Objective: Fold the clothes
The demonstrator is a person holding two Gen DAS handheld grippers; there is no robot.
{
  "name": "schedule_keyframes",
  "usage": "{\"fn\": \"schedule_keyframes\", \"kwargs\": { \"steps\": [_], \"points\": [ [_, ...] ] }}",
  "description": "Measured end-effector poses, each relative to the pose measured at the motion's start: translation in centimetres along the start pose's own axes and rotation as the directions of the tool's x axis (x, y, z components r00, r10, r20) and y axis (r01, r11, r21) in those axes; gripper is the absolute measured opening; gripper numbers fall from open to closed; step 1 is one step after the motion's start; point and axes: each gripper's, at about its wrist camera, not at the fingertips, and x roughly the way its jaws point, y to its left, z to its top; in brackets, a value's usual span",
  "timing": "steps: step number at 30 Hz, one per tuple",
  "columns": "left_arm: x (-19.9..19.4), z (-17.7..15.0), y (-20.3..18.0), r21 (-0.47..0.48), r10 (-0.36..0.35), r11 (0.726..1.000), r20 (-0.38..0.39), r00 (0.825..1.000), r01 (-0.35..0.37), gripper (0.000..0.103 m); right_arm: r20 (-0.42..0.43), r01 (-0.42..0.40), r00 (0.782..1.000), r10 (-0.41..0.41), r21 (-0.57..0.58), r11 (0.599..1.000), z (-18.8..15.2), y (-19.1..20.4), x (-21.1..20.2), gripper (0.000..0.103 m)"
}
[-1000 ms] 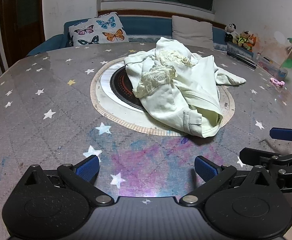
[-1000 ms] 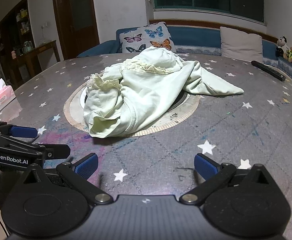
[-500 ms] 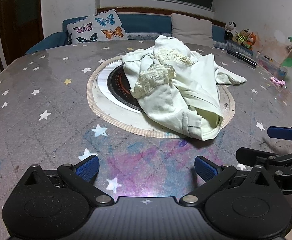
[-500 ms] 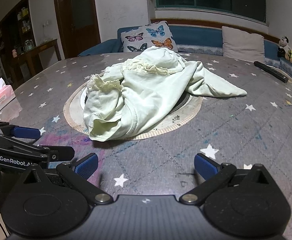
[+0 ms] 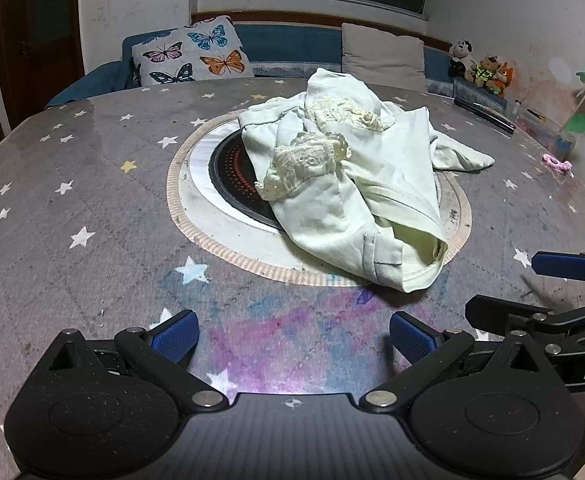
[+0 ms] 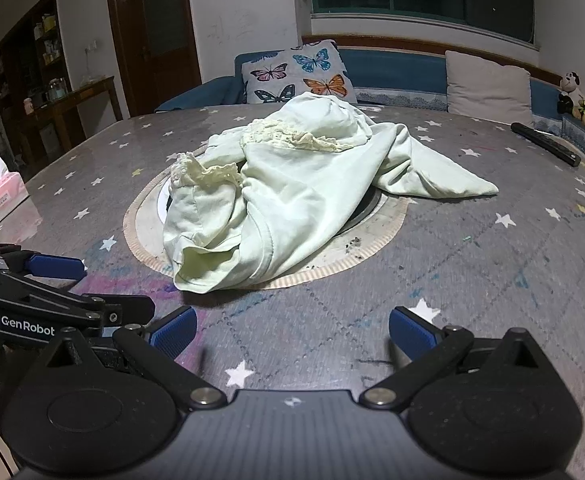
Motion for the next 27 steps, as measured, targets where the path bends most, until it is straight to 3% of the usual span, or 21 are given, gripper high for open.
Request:
{"fn": "schedule_keyframes", "kwargs": {
  "steps": [27],
  "points": [
    [1.2, 1.9, 0.0, -0.001, 0.000, 1.000, -0.009, 1.000, 0.000, 0.103, -0.005, -0.005, 1.000, 0.005, -0.004, 1.000, 1.6, -0.2, 1.0, 0.103]
  ]
}}
